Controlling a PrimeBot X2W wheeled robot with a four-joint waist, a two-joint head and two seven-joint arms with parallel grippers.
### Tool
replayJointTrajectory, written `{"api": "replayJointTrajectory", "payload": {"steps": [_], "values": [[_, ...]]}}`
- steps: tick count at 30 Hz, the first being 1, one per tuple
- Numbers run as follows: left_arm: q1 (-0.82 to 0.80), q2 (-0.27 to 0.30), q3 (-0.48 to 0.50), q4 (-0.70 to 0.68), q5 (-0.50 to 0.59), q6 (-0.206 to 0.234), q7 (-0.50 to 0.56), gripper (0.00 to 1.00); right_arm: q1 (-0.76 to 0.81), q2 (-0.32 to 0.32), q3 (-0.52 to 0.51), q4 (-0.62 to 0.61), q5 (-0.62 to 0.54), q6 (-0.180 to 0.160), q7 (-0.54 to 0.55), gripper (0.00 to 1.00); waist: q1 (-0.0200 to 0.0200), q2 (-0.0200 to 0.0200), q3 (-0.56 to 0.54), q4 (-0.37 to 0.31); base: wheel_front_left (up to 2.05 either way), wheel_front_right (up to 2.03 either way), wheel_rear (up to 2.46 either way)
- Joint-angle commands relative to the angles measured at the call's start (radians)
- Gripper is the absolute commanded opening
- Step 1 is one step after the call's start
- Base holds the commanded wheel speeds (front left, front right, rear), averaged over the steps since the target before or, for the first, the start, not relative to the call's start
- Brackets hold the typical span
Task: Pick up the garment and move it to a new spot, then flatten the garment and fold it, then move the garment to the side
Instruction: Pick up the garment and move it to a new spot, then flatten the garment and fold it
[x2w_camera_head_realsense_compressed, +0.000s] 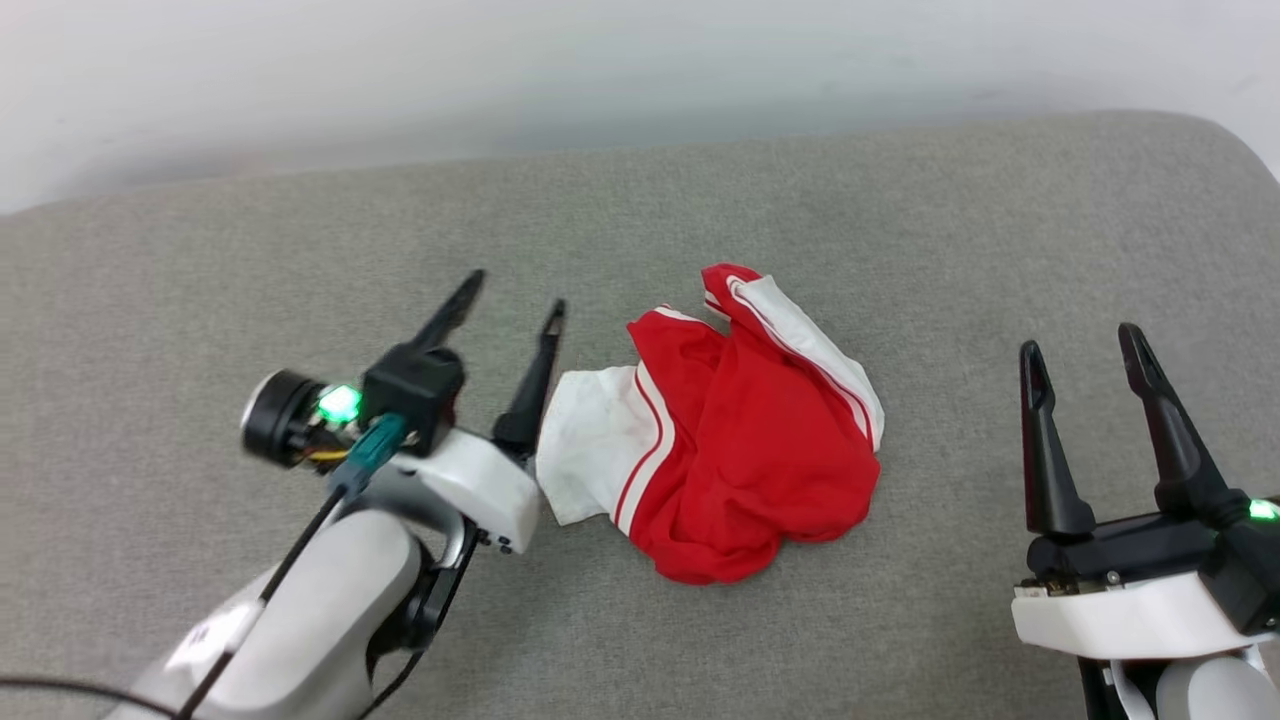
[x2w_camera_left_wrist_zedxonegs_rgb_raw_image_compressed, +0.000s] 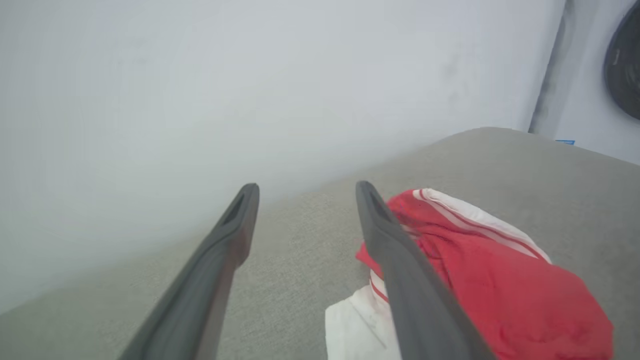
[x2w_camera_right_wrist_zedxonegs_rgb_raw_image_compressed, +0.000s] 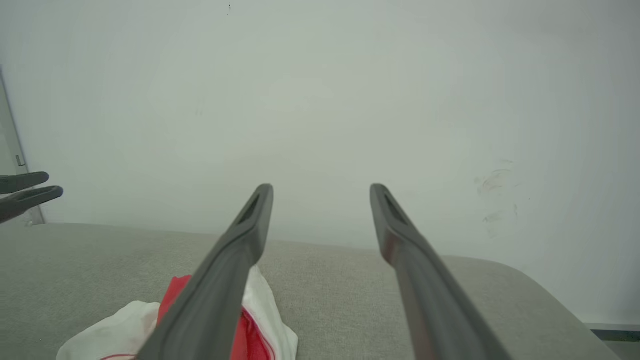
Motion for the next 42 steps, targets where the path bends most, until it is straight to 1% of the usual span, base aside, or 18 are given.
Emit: {"api": "replayJointTrajectory", "payload": {"steps": [1,3,6,8,10,14,16,20,27,29,34,39,42], "values": [[0.055,-0.005,0.053,-0.028,0.029,0.039,-0.006,1.0,0.016,0.003,-0.006,0.004,0.005,0.0,-0.002,1.0,0.0001,0.0,-0.014,0.014,0.0,0.0,0.0],[0.131,-0.012,0.137,-0.065,0.077,0.085,-0.007,1.0,0.021,0.002,-0.012,0.004,0.003,0.0,-0.002,1.0,0.0001,0.0,-0.02,0.021,0.0,0.0,0.0],[0.248,-0.033,0.257,-0.111,0.153,0.124,-0.006,1.0,0.032,0.003,-0.019,0.007,-0.001,0.0,-0.002,1.0,0.0001,0.0,-0.028,0.032,0.0,0.0,0.0],[0.318,-0.054,0.34,-0.141,0.209,0.136,-0.006,1.0,0.034,0.002,-0.022,0.01,-0.003,0.0,-0.002,1.0,0.0001,0.0,-0.031,0.037,0.0,0.0,0.0],[0.388,-0.073,0.4,-0.162,0.27,0.143,-0.006,1.0,0.04,0.002,-0.024,0.016,-0.004,0.0,-0.002,1.0,0.0001,0.0,-0.036,0.04,0.0,0.0,0.0],[0.498,-0.141,0.526,-0.222,0.355,0.13,-0.006,1.0,0.05,0.002,-0.036,0.037,0.013,0.0,-0.002,1.0,0.0001,0.0,-0.045,0.044,0.0,0.0,0.0],[0.548,-0.176,0.582,-0.241,0.389,0.114,-0.006,1.0,0.056,0.002,-0.04,0.048,0.02,0.0,-0.002,1.0,0.0001,0.0,-0.05,0.045,0.0,0.0,0.0],[0.624,-0.249,0.671,-0.263,0.452,0.057,-0.006,1.0,0.073,0.002,-0.044,0.067,0.038,0.0,-0.002,1.0,0.0001,0.0,-0.059,0.046,0.0,0.0,0.0],[0.704,-0.355,0.77,-0.226,0.527,-0.07,-0.006,1.0,0.1,0.002,-0.044,0.09,0.074,0.0,-0.002,1.0,0.0001,0.0,-0.074,0.044,0.0,0.0,0.0],[0.712,-0.381,0.797,-0.218,0.544,-0.098,-0.006,1.0,0.109,0.002,-0.04,0.093,0.078,0.0,-0.002,1.0,0.0001,0.0,-0.077,0.045,0.0,0.0,0.0],[0.74,-0.429,0.846,-0.2,0.587,-0.16,-0.006,1.0,0.135,0.002,-0.039,0.099,0.097,0.0,-0.002,1.0,0.0001,0.0,-0.088,0.049,0.0,0.0,0.0],[0.762,-0.459,0.88,-0.192,0.612,-0.201,-0.006,1.0,0.157,0.002,-0.039,0.101,0.107,0.0,-0.002,1.0,0.0001,0.0,-0.095,0.052,0.0,0.0,0.0],[0.768,-0.472,0.896,-0.187,0.623,-0.217,-0.006,1.0,0.162,0.002,-0.037,0.101,0.106,0.0,-0.002,1.0,0.0001,0.0,-0.096,0.052,0.0,0.0,0.0]]}}
